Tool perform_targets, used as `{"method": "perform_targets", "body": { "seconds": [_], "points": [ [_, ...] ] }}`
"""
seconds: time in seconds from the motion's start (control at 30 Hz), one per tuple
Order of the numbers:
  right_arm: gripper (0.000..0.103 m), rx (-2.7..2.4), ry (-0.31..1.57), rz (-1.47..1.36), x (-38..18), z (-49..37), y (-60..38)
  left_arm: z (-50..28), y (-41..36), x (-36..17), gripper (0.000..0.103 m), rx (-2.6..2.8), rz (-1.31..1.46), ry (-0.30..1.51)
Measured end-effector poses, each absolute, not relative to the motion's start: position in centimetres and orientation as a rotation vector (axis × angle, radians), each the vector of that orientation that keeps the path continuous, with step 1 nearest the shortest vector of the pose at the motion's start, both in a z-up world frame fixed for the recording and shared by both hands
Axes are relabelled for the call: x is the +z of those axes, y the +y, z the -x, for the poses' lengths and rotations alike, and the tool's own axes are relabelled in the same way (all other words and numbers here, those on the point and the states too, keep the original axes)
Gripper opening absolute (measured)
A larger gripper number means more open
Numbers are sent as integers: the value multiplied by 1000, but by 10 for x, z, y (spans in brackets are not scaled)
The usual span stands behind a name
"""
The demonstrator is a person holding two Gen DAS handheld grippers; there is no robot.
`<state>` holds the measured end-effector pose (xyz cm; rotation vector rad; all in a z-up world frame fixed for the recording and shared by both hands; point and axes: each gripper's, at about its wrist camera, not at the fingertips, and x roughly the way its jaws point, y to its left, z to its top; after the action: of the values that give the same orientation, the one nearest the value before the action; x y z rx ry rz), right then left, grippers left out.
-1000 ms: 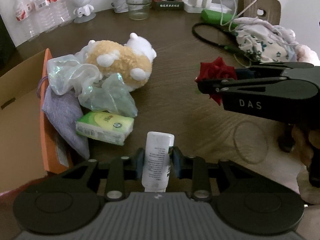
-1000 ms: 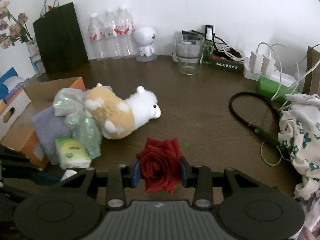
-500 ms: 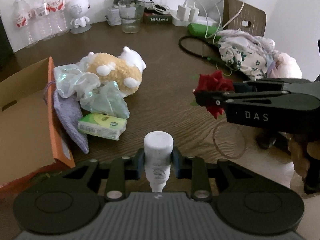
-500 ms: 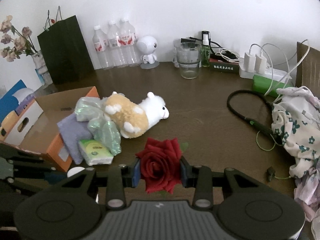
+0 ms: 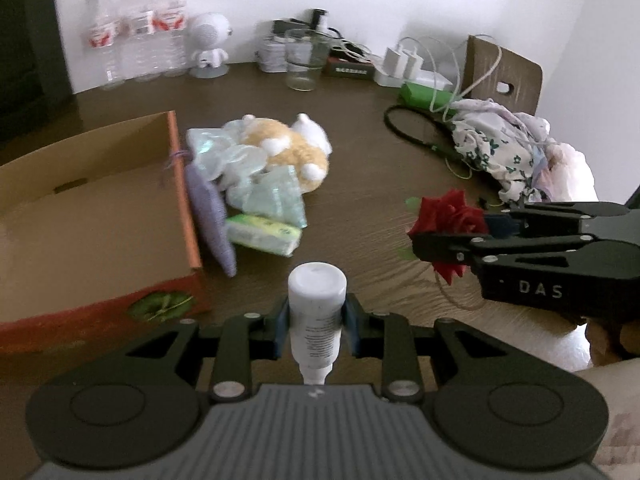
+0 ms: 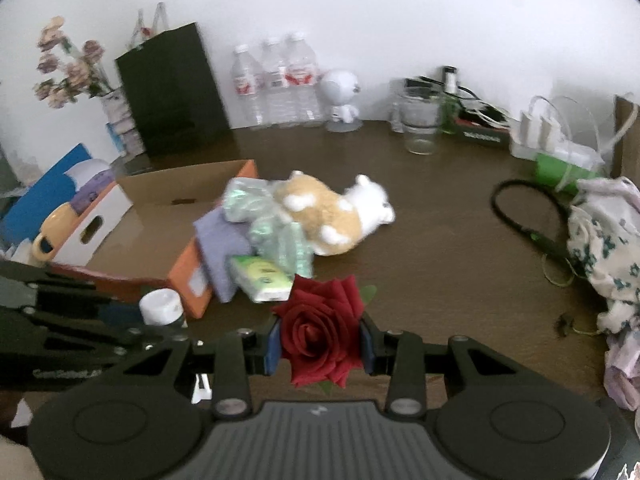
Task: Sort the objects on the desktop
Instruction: 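Carry the spray bottle and rose with both tools over the cardboard box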
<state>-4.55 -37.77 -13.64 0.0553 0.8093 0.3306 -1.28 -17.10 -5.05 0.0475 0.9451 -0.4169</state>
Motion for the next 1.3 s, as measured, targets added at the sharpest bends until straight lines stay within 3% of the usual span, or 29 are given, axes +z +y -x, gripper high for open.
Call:
{"method": "perform_targets", "body": {
  "seconds": [0.7,1.3],
  "points": [
    [37,657,804,64,-114,38,-215,29,10,-23,28,-122,145,912],
    [37,676,740,124,-76,-39,-86,-56,117,11,28,-61,176,806]
  ]
}}
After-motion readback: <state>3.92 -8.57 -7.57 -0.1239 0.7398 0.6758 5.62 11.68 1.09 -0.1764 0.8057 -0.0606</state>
